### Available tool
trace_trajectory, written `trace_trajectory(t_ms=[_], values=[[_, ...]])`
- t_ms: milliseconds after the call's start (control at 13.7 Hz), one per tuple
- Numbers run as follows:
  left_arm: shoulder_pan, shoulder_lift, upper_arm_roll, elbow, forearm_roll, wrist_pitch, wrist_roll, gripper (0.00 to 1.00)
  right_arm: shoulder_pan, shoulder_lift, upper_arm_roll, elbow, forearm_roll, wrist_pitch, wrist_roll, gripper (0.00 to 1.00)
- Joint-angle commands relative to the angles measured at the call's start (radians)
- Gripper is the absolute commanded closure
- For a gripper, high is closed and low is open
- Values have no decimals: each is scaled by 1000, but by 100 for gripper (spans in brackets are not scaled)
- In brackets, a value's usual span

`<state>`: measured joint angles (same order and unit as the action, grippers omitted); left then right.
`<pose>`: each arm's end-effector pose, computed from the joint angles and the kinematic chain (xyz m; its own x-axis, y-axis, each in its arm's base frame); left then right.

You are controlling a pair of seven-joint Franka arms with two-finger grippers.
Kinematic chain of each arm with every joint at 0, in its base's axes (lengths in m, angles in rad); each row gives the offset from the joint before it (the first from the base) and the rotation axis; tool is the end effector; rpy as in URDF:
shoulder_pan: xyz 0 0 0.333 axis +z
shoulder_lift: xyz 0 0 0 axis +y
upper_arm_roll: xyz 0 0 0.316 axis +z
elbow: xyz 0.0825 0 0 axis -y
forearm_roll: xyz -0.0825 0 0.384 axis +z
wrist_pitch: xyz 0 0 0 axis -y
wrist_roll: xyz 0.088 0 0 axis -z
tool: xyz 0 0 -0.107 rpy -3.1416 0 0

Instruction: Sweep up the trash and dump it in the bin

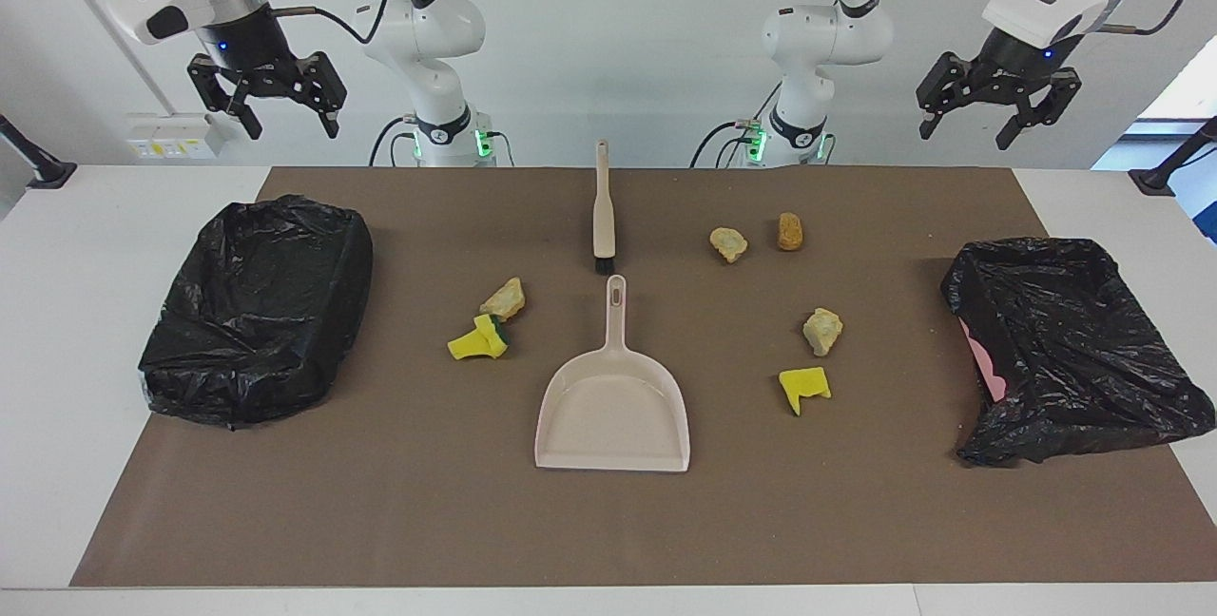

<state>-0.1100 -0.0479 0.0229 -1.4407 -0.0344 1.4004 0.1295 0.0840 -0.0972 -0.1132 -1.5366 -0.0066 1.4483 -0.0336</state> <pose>0.5171 -0.0489 0.6955 0.9753 -0.2205 0.0121 -0.2208 -0.9747 0.0337 0.5101 -0.0192 0.6811 1.0000 0.0040 0.0084 0.0041 -1.0000 -0.0041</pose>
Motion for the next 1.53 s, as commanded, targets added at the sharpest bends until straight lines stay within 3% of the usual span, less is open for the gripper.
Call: trace_trajectory(t_ms=[0,1460], values=[[6,-16,-1,-15,-1,-14,15,0,-9,-24,6,-30,-4,11,3,0],[-8,-46,-4,-60,-2,-6,-2,0,-7,-24,10,-34,-4,50,12,0]])
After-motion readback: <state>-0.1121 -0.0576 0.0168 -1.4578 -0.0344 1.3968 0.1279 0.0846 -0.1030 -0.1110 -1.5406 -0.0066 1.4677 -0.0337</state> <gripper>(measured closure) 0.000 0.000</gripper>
